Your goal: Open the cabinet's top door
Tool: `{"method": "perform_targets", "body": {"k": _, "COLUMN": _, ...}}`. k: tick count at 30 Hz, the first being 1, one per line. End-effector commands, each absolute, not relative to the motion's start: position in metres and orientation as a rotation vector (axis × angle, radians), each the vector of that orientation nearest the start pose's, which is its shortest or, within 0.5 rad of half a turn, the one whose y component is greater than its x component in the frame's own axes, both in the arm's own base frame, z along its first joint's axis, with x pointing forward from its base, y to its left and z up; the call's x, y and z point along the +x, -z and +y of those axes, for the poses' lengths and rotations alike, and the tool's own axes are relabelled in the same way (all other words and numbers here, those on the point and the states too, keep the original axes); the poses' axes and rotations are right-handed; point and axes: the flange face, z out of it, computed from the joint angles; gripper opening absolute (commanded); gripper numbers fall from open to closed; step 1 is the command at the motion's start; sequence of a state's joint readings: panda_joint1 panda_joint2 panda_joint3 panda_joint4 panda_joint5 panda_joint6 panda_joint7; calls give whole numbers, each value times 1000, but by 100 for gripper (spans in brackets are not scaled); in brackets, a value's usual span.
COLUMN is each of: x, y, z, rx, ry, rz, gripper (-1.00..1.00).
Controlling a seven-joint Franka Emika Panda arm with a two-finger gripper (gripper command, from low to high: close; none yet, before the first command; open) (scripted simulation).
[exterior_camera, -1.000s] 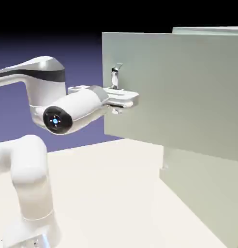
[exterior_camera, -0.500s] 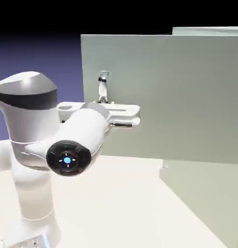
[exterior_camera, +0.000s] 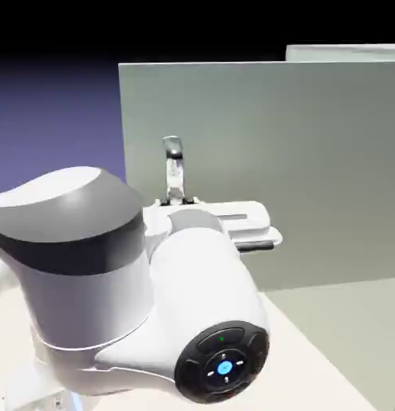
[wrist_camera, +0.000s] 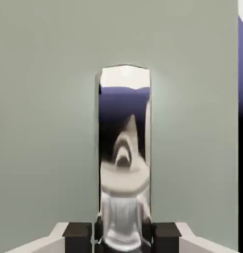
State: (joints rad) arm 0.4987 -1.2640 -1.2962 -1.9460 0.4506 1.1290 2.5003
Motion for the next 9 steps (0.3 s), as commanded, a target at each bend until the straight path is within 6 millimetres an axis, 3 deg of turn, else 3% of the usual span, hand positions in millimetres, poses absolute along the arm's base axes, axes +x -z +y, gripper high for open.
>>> {"method": "perform_targets", "body": {"k": 1, "x": 145, "y": -543, "z": -412, "rx": -566, "ry": -1650, "rz": 1767, "gripper": -100}}
{"method": "perform_targets", "body": {"k": 9, "x": 157, "y": -543, "z": -466, "rx": -685, "ry": -1731, "rz": 1763, "gripper": -100}}
